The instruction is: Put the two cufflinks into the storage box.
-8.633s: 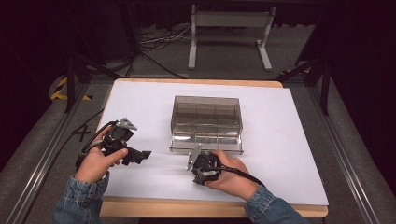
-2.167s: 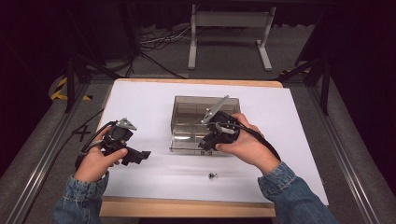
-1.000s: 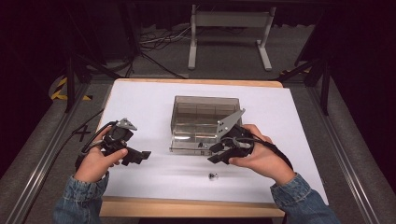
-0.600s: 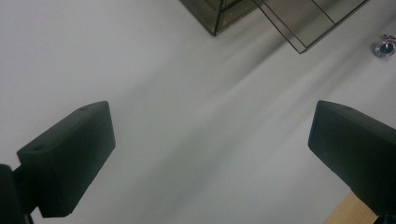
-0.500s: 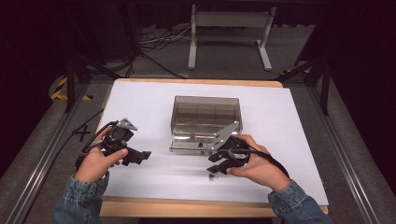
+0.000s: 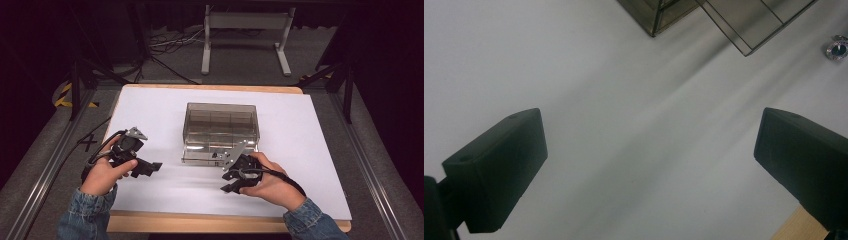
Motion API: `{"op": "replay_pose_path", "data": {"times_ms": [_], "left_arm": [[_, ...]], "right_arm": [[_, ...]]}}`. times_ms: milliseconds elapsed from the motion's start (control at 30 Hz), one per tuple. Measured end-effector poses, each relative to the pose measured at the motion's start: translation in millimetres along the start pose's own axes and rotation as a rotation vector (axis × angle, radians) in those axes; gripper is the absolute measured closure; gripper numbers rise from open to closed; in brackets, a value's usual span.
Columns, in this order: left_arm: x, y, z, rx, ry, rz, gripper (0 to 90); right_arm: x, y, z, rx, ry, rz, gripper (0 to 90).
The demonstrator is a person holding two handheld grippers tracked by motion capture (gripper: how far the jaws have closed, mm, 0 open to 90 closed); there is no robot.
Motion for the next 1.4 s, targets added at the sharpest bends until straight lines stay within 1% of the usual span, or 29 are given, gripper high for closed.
{"op": "replay_pose_path", "data": {"times_ms": [100, 367, 467, 533, 567, 600, 667, 700, 800, 833, 867, 933, 1100, 1167, 1233, 1400], "left_arm": [[0.6, 0.3, 0.4, -0.002, 0.001, 0.002, 1.5], [0.2, 0.2, 0.1, 0.001, 0.000, -0.001, 1.5], [0.4, 0.2, 0.1, 0.001, 0.002, -0.001, 1.5], [0.5, 0.2, 0.1, 0.001, 0.002, -0.001, 1.5], [0.3, 0.2, 0.0, 0.001, 0.001, -0.001, 1.5], [0.1, 0.2, -0.1, 0.000, 0.002, 0.001, 1.5], [0.2, 0.2, 0.0, 0.001, 0.001, -0.001, 1.5], [0.2, 0.3, 0.1, 0.001, 0.001, -0.001, 1.5], [0.4, 0.3, 0.3, -0.001, 0.003, 0.001, 1.5], [0.4, 0.3, 0.3, -0.001, 0.003, 0.001, 1.5], [0.4, 0.4, 0.3, 0.000, 0.003, 0.000, 1.5], [0.2, 0.2, 0.2, -0.002, 0.003, 0.002, 1.5], [0.3, 0.2, 0.5, -0.001, 0.003, 0.000, 1.5], [0.4, 0.2, 0.6, -0.002, 0.002, 0.001, 1.5], [0.4, 0.3, 0.8, -0.002, 0.002, 0.002, 1.5], [0.6, 0.4, 1.0, -0.003, 0.002, 0.001, 1.5]], "right_arm": [[-0.4, 2.2, -6.1, 0.021, 0.015, -0.006, 60.1], [0.0, 7.9, -18.9, 0.068, 0.021, -0.024, 60.5], [-1.0, 9.8, -23.5, 0.084, 0.039, -0.024, 60.6], [-1.9, 10.1, -27.3, 0.085, 0.041, -0.012, 60.8], [-1.0, 10.8, -28.6, 0.094, 0.037, -0.024, 60.9], [-1.2, 11.0, -30.1, 0.098, 0.035, -0.022, 61.0], [-2.9, 10.9, -32.8, 0.095, 0.039, -0.006, 61.6], [-2.5, 11.7, -34.1, 0.104, 0.035, -0.016, 62.1], [-4.2, 12.4, -37.0, 0.107, 0.034, -0.011, 63.0], [-4.2, 12.9, -37.8, 0.109, 0.032, -0.017, 63.4], [-5.5, 13.1, -39.1, 0.109, 0.038, -0.008, 64.1], [-5.1, 14.1, -40.4, 0.119, 0.035, -0.018, 64.9], [-6.4, 14.5, -44.2, 0.122, 0.034, -0.012, 67.4], [-7.2, 14.2, -45.7, 0.122, 0.037, -0.003, 70.1], [-8.3, 14.2, -46.1, 0.123, 0.040, -0.004, 72.6], [-8.7, 13.8, -44.2, 0.118, 0.031, -0.016, 73.4]]}}
Point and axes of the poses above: each handheld gripper's, and its own axes: z roughly backward along the jaws, y roughly out of its underside, x roughly to its left, the point moved 6 cm from there along -z, roughly forward along the jaws, and after that the axes turned 11 degrees about x, right-handed, at the moved point
